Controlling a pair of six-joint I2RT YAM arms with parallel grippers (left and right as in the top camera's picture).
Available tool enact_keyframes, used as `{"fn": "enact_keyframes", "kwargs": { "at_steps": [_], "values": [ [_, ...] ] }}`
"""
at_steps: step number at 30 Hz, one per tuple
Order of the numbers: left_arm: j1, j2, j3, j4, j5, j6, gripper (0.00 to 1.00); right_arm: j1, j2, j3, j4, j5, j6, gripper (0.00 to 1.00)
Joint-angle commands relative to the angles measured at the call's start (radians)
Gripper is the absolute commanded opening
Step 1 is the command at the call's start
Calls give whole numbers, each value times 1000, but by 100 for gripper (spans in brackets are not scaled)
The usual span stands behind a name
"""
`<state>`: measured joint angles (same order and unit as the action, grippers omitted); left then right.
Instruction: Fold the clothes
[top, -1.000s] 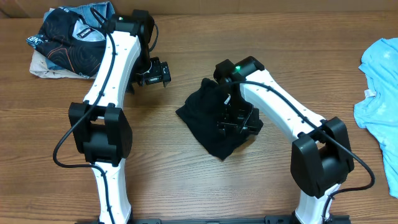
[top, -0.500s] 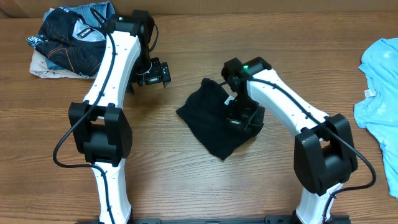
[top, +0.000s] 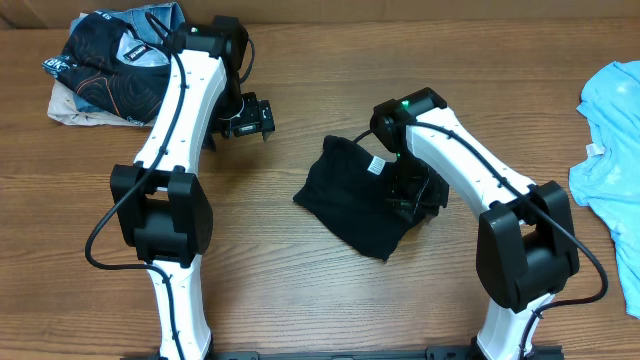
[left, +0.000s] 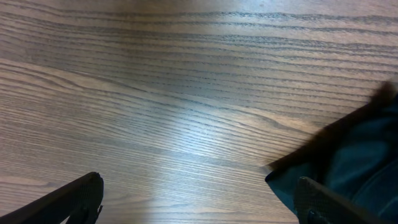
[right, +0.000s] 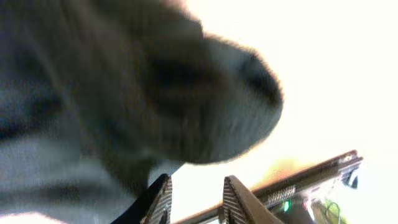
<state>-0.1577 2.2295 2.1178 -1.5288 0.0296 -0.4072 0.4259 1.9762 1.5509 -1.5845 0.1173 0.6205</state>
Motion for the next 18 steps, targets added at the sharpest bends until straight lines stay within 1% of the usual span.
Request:
{"fn": "enact_keyframes", "kwargs": {
  "at_steps": [1, 3, 4, 5, 7, 9, 12, 15, 18],
  "values": [
    [-6, -32, -2, -2, 4, 27, 100, -6, -20, 0, 27, 192, 46, 28],
    [-6, -32, -2, -5, 4, 27, 100, -20, -20, 0, 52, 264, 92, 25],
    [-6, -32, -2, -8, 4, 27, 100, -31, -20, 0, 71, 267, 90, 25],
    [-6, -32, -2, -10, 4, 27, 100, -46, -20, 0, 92, 250, 85, 23],
    [-6, -32, -2, -11, 4, 27, 100, -68, -20, 0, 106, 203, 78, 16],
    [-6, -32, -2, -10, 4, 27, 100, -90, -20, 0, 114, 142, 56, 15],
    [-6, -32, -2, -6, 4, 27, 100, -109, -20, 0, 159, 60, -6, 16],
    [-6, -32, -2, -5, 4, 27, 100, -122, -20, -1, 235, -45, -97, 21],
    [-6, -32, -2, -8, 4, 27, 100, -124, -20, -8, 291, -98, -101, 22]
  ]
}}
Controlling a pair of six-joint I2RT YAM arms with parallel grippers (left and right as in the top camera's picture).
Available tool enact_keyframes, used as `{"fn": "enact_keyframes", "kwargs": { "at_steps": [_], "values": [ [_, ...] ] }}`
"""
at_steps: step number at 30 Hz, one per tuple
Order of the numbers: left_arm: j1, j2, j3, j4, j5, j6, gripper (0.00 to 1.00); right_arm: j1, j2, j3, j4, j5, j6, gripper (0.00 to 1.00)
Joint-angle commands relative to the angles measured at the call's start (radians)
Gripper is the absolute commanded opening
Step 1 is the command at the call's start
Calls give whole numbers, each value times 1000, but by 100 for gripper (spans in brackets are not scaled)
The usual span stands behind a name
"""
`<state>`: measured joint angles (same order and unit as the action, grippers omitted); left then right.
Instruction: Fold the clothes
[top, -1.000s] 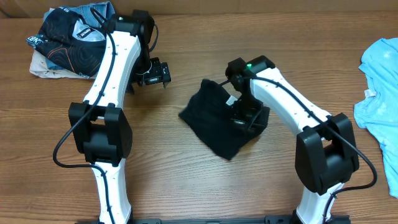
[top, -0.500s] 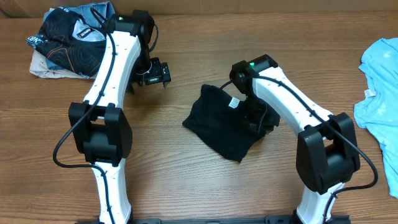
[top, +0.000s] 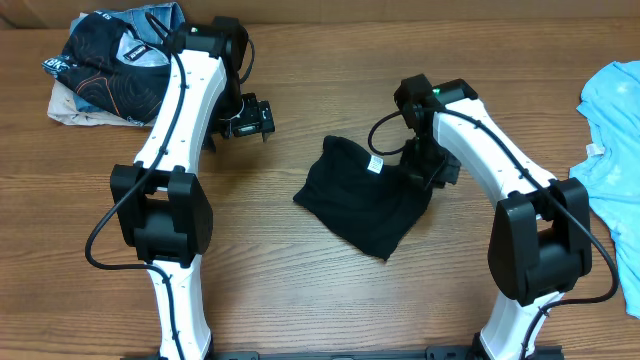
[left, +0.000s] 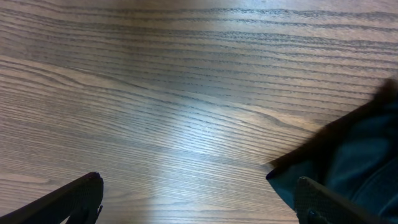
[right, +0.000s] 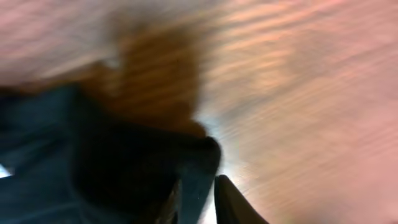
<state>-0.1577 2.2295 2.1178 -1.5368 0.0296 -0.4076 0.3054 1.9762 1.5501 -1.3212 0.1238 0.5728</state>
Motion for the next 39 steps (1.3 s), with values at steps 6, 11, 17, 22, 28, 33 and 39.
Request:
{"fn": "enact_keyframes", "kwargs": {
  "at_steps": [6, 11, 17, 22, 28, 33, 39],
  "values": [
    [-6, -32, -2, -6, 4, 27, 100, -8, -19, -62, 121, -105, -47, 27],
    [-6, -32, -2, -7, 4, 27, 100, -55, -20, -69, 78, 71, 61, 27],
    [-6, -32, -2, 0, 4, 27, 100, -148, -20, -35, -18, 164, 60, 26],
    [-7, -32, -2, 8, 16, 27, 100, -172, -43, 61, -82, 117, 55, 26],
    [-7, -32, -2, 27, 14, -3, 100, -160, -87, 174, -16, -315, -203, 35],
    [2, -32, -2, 39, 11, -62, 100, -123, -84, 177, 53, -522, -240, 45],
    [8, -32, -2, 50, -27, -95, 100, -5, -80, 174, 107, -522, -230, 65]
  ]
}}
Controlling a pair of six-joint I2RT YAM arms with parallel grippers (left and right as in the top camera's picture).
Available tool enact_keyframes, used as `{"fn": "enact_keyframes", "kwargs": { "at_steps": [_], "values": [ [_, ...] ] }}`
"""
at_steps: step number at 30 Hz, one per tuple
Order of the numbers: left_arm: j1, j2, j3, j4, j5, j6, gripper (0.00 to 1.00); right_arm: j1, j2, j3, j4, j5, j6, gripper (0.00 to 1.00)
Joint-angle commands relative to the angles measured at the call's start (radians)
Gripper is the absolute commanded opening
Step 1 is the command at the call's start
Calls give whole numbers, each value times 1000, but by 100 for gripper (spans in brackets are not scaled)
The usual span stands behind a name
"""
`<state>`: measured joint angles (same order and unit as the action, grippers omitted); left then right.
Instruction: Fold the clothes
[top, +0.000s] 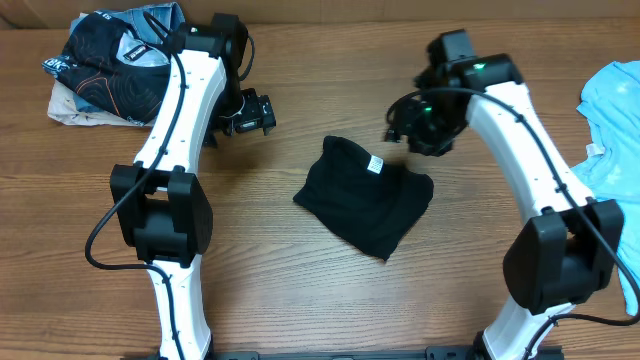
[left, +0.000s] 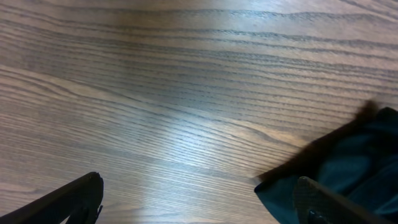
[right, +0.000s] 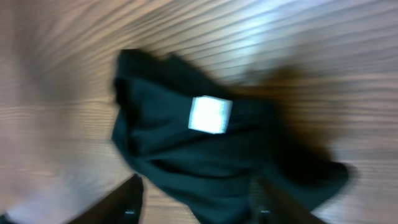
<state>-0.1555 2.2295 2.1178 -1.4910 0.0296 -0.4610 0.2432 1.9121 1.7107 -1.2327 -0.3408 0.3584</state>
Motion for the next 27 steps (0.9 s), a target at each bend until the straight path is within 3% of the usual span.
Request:
{"fn": "enact_keyframes", "kwargs": {
  "at_steps": [1, 5, 11, 27],
  "values": [
    [6, -32, -2, 3, -38, -51, 100, 80, -14, 10, 34, -56, -5, 67],
    [10, -32, -2, 2, -44, -53, 100, 148, 35, 10, 93, -45, 26, 70],
    [26, -32, -2, -22, -72, -51, 100, 195, 129, 10, 185, -50, 59, 64],
    [26, -32, -2, -27, -89, -52, 100, 208, 200, 10, 313, -57, 141, 55]
  ]
}}
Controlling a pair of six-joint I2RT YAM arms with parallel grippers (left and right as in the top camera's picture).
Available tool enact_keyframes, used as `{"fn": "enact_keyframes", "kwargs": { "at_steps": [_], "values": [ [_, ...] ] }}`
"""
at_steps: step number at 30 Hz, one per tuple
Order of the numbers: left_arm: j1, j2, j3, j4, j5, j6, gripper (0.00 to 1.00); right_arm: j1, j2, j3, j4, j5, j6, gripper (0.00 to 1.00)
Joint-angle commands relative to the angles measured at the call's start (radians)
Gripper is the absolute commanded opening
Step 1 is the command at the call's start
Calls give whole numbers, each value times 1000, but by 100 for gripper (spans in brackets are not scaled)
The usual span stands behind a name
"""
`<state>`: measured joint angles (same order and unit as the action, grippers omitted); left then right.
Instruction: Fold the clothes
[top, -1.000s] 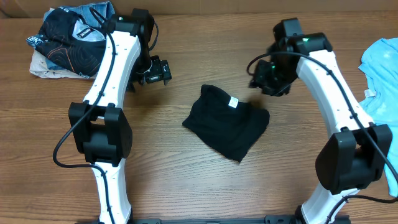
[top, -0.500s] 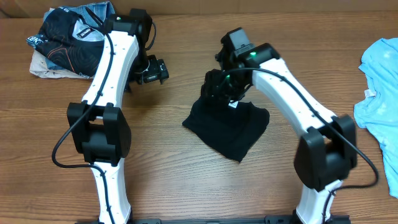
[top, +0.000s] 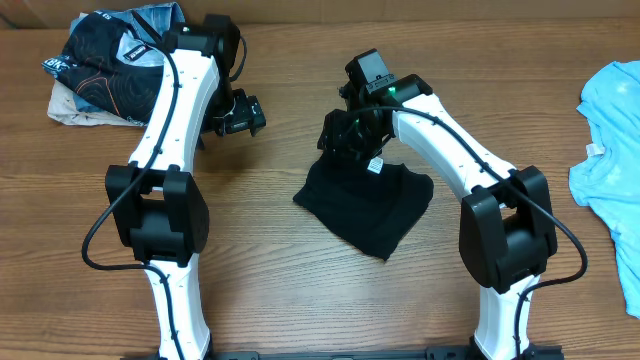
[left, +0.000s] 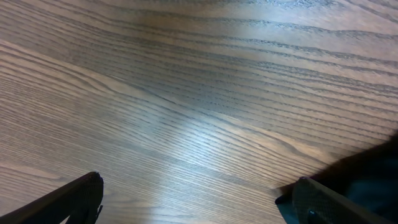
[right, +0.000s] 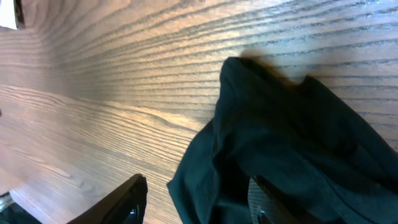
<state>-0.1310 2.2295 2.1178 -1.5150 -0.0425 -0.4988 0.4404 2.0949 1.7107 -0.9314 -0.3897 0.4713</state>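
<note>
A black garment (top: 368, 205) lies folded in the middle of the wooden table (top: 300, 290), with a white tag (top: 375, 165) near its top edge. My right gripper (top: 345, 135) is down at the garment's upper left corner. In the right wrist view this gripper (right: 198, 185) is open, and its fingers straddle the edge of the dark cloth (right: 292, 143). My left gripper (top: 240, 115) hangs open to the left of the garment. In the left wrist view it (left: 199, 190) is over bare wood, and only a dark corner of the cloth (left: 373, 180) shows at the right.
A pile of dark and beige clothes (top: 105, 65) sits at the back left corner. A light blue shirt (top: 610, 140) lies spread along the right edge. The left arm's links (top: 165, 200) stand over the left half of the table.
My right gripper was above the garment's upper right side. It is now lower, at the upper left corner, still open, with cloth between its fingers. The left gripper has shifted slightly away from the garment.
My right gripper was first shut low at the garment's right corner, and stayed shut there a moment later. Then it was open and raised to the upper right, with the garment lying flat. Now it is open at the upper left corner.
</note>
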Motion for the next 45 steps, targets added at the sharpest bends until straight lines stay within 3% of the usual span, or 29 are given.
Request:
{"fn": "enact_keyframes", "kwargs": {
  "at_steps": [1, 10, 16, 21, 25, 39, 45],
  "values": [
    [2, -32, -2, -3, -17, -14, 100, 14, 23, 10, 15, -8, 29, 54],
    [2, -32, -2, -7, -17, -14, 100, 47, 75, 10, 46, 24, 68, 53],
    [2, -32, -2, -11, -17, -14, 100, 47, 75, 10, 55, 60, 84, 38],
    [2, -32, -2, -12, -17, -13, 100, 45, 75, 10, 55, 78, 84, 13],
    [2, -32, -2, -17, -18, -10, 100, 35, 75, 14, 54, 101, 83, 5],
    [2, -32, -2, -16, -18, -10, 100, -31, 74, 262, -237, 191, 46, 4],
    [2, -32, -2, -17, -17, -10, 100, -31, 75, 254, -280, 301, 46, 6]
  ]
}}
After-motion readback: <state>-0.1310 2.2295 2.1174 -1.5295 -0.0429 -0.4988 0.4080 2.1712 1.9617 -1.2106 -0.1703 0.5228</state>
